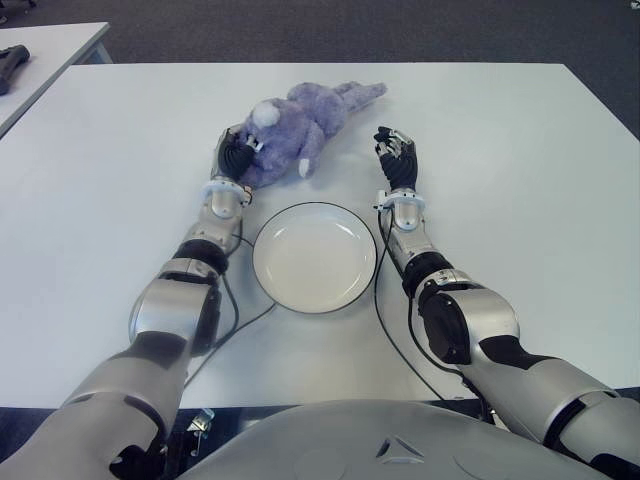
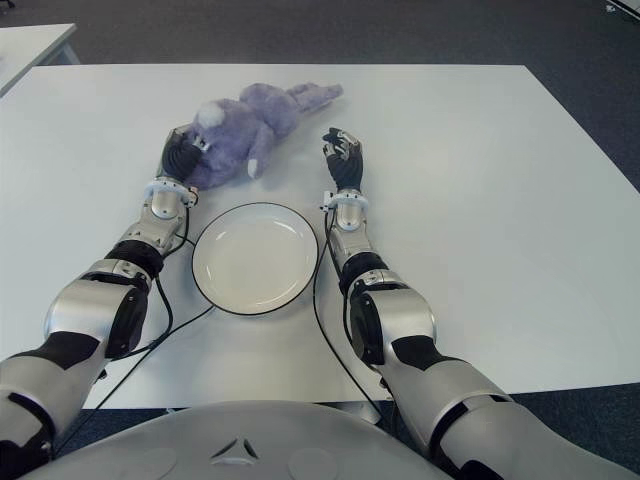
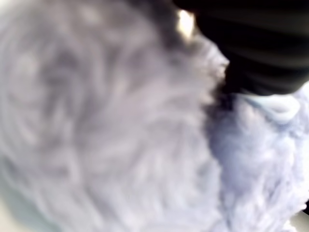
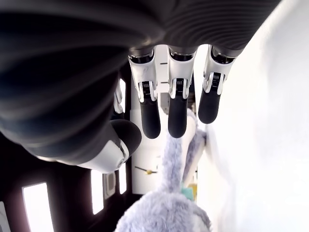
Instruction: Put the doll into the plate.
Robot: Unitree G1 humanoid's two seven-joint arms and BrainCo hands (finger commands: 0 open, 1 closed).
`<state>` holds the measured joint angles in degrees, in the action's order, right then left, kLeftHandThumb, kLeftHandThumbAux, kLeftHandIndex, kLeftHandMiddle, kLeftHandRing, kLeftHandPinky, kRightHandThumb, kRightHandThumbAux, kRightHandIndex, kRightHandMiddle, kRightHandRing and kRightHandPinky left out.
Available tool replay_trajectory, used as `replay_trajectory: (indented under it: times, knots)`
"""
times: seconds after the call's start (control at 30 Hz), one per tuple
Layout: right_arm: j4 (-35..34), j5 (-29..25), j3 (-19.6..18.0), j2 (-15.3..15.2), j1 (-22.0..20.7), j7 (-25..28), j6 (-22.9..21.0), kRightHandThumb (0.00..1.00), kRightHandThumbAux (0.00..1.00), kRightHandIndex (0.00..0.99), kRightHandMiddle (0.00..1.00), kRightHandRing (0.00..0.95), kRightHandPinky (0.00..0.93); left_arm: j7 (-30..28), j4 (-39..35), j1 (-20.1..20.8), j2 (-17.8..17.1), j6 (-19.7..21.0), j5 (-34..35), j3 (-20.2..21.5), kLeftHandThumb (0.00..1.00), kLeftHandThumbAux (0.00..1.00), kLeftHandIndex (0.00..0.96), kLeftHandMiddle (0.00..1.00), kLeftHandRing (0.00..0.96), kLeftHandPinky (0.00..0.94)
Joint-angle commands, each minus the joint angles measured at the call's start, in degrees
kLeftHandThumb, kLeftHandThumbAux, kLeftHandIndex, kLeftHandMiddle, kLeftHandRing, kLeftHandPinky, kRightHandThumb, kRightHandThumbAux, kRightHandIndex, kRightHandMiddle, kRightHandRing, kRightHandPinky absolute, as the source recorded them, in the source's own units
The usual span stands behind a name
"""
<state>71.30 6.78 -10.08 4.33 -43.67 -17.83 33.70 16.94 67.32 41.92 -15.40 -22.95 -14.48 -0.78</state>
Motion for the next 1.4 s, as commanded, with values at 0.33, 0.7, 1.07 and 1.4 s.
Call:
replay_trajectory:
  times: [0.33, 0.7, 1.07, 1.4]
  knots:
    - [7.13, -0.88, -0.80, 5.87, 11.08, 0.94, -8.47, 0.726, 0.724, 0.423, 0.221, 0.172, 0.158, -0.01, -20.58, -8.05, -3.17, 6.40, -1.80, -0.62, 0.746, 0.695, 0.443, 0.867, 0.865, 0.873]
    - [7.08, -1.84, -1.77, 6.33, 11.00, 1.53, -8.07, 0.729, 0.723, 0.424, 0.219, 0.208, 0.232, -1.41, -46.14, -16.19, -5.43, 15.51, -7.70, -0.59, 0.744, 0.694, 0.443, 0.849, 0.852, 0.859]
    - [7.01, -2.80, -3.22, 6.68, 11.02, 2.70, -7.21, 0.732, 0.723, 0.421, 0.213, 0.271, 0.352, -2.35, -60.78, -20.27, -6.78, 22.06, -12.46, 0.19, 0.741, 0.694, 0.444, 0.838, 0.845, 0.858]
    - [6.96, -2.98, -4.38, 6.82, 11.04, 4.03, -6.63, 1.000, 0.695, 0.443, 0.233, 0.366, 0.486, -6.71, -74.84, -25.60, -5.68, 28.08, -13.56, -0.27, 0.741, 0.694, 0.443, 0.837, 0.843, 0.859]
